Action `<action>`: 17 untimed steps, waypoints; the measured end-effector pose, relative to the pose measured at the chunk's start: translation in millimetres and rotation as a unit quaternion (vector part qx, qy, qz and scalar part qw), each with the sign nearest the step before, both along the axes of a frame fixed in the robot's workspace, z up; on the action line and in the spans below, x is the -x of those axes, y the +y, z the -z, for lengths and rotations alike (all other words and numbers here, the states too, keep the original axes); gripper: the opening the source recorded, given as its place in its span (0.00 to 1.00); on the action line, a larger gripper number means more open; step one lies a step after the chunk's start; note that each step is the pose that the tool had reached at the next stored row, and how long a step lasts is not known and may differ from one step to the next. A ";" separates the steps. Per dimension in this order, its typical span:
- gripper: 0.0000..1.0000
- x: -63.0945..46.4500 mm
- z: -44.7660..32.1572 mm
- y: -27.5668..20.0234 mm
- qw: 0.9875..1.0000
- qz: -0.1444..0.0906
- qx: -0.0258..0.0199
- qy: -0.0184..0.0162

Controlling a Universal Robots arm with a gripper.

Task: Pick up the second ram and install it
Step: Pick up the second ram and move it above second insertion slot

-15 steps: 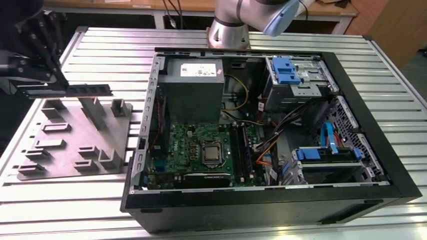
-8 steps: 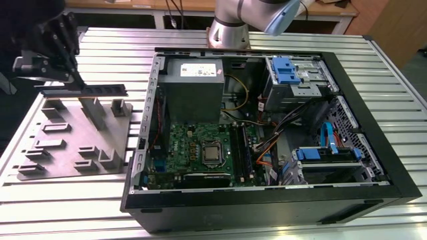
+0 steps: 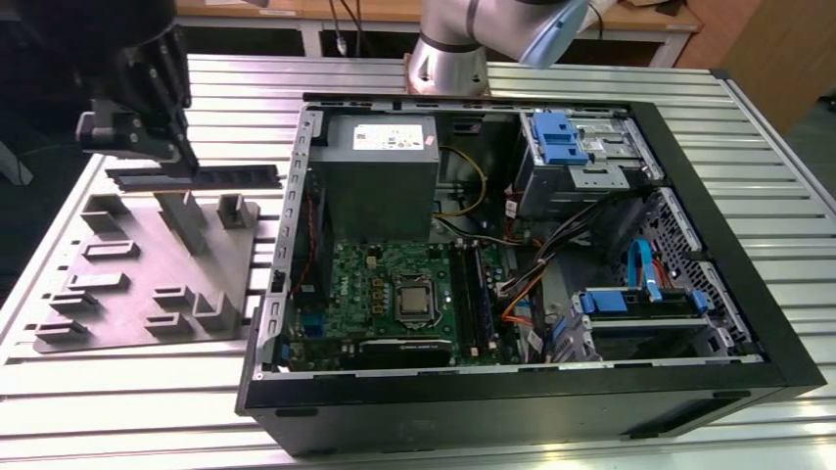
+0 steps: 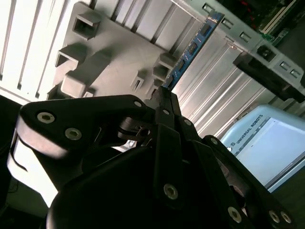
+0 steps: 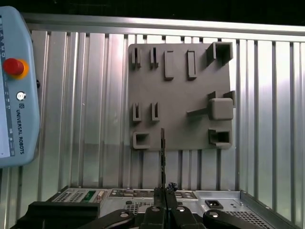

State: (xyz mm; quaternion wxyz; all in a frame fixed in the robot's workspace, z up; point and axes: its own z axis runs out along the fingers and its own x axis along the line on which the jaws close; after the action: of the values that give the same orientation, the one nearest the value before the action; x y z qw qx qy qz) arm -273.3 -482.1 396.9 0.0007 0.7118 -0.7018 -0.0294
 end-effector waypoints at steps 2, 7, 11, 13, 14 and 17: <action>0.08 -6.6 -0.1 0.0 1.000 0.000 0.000 0.000; 0.08 -24.0 0.0 0.0 1.000 0.000 0.000 0.000; 0.08 -37.1 0.0 0.0 1.000 0.001 0.000 0.000; 0.08 -44.2 0.1 0.0 1.000 0.001 0.000 0.000; 0.08 -47.6 0.1 0.0 1.000 0.001 0.000 0.000; 0.08 -57.8 0.2 0.0 1.000 0.001 0.000 0.000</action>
State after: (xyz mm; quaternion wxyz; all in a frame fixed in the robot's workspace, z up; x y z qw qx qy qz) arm -215.5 -482.1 396.8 0.0007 0.7111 -0.7025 -0.0294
